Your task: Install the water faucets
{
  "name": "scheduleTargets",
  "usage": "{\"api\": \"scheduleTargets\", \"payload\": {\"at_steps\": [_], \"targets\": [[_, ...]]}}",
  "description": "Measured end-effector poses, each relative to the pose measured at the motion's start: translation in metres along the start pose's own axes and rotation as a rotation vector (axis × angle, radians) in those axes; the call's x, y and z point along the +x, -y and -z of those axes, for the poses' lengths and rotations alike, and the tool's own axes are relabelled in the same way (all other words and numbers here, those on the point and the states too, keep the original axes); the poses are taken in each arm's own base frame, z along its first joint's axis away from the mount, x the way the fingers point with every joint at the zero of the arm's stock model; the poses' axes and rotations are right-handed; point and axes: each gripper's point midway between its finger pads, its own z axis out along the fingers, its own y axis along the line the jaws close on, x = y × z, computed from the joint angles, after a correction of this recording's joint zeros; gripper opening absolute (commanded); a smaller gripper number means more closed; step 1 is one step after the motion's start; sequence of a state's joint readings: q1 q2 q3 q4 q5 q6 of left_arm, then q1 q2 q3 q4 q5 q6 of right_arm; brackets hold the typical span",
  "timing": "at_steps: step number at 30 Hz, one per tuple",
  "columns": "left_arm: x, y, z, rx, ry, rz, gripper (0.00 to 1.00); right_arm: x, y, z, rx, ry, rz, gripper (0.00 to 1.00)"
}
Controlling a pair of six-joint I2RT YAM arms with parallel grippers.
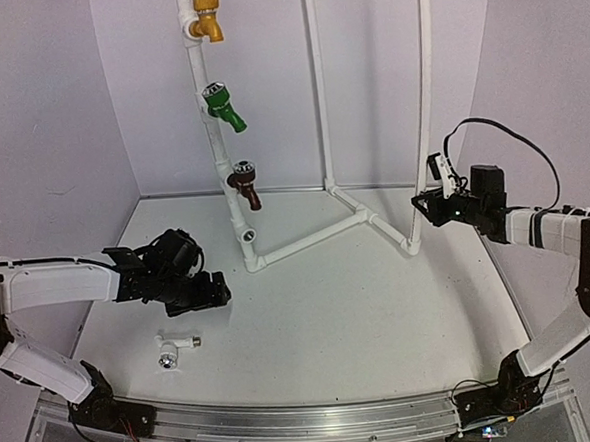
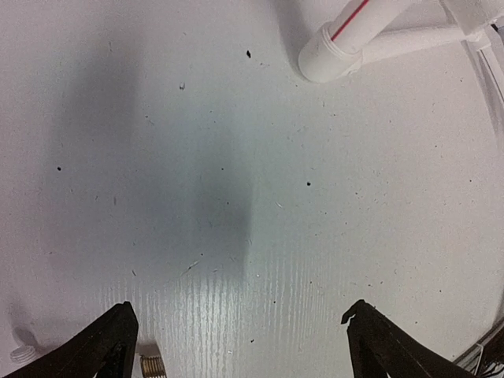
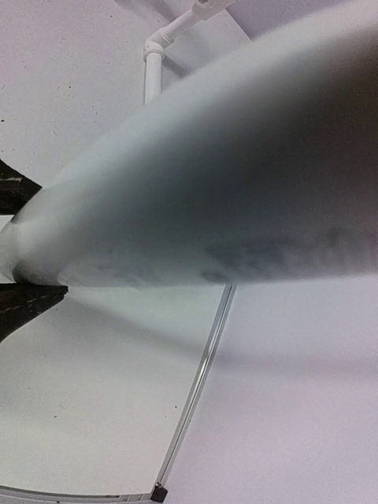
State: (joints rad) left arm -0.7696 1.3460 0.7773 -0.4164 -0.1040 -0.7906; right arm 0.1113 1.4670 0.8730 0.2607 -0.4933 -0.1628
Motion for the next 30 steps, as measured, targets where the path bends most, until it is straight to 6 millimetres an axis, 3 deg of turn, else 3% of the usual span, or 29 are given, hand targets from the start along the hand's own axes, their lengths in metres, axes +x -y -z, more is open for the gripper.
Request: {"api": "scheduleTargets", "payload": {"at_steps": [3, 6, 12, 18, 22, 27, 30], "targets": [[-0.008, 0.004, 0.009, 0.020, 0.037, 0.001, 1.00, 0.005, 0.016, 0.002, 0.017, -0.002, -0.051, 0.00], [-0.025, 0.020, 0.032, 0.110, 0.118, 0.003, 1.00, 0.013, 0.035, 0.004, 0.050, -0.016, -0.115, 0.00], [-0.067, 0.073, 0.087, 0.397, 0.312, -0.035, 1.00, 0.031, 0.068, 0.010, 0.129, -0.041, -0.240, 0.00], [-0.111, 0.142, 0.113, 0.609, 0.397, -0.229, 1.00, 0.034, 0.074, 0.012, 0.146, -0.039, -0.267, 0.00], [-0.141, 0.178, 0.115, 0.713, 0.452, -0.365, 1.00, 0.034, 0.073, 0.012, 0.145, -0.034, -0.266, 0.00], [-0.154, 0.181, 0.097, 0.875, 0.413, -0.454, 0.99, 0.034, 0.071, 0.014, 0.140, -0.033, -0.263, 0.00], [-0.159, 0.192, 0.098, 0.996, 0.386, -0.497, 0.99, 0.035, 0.070, 0.015, 0.136, -0.033, -0.262, 0.00]]}}
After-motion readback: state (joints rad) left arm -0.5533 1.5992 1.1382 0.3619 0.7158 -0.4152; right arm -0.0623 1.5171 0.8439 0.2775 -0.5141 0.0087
